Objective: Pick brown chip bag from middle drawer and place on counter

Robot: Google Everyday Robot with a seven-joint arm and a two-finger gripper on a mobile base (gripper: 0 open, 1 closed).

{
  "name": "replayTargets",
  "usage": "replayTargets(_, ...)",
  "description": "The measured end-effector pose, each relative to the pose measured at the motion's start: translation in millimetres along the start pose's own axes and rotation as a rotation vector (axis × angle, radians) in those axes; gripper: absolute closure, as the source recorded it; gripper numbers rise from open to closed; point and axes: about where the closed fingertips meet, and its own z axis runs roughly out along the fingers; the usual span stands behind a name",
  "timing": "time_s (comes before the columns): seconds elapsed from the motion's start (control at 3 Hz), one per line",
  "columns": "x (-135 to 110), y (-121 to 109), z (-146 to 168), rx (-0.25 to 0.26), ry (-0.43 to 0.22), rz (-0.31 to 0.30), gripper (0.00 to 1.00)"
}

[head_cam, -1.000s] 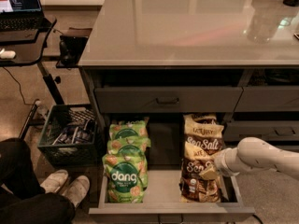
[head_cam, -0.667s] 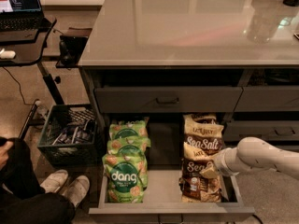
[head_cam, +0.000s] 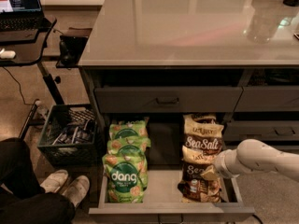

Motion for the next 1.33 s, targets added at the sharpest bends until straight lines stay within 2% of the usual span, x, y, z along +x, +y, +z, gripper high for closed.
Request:
replayTargets(0.33,-11,16,-21,0.048,0.015,-0.026,1.00)
replayTargets(0.67,-25,38,-57,0.102,0.030,-0.053,1.00)
replayTargets(1.0,-39,48,-86,0.144,0.042,-0.069,1.00)
replayTargets(1.33,-57,53,-115,0.163,0.038,-0.097,1.00)
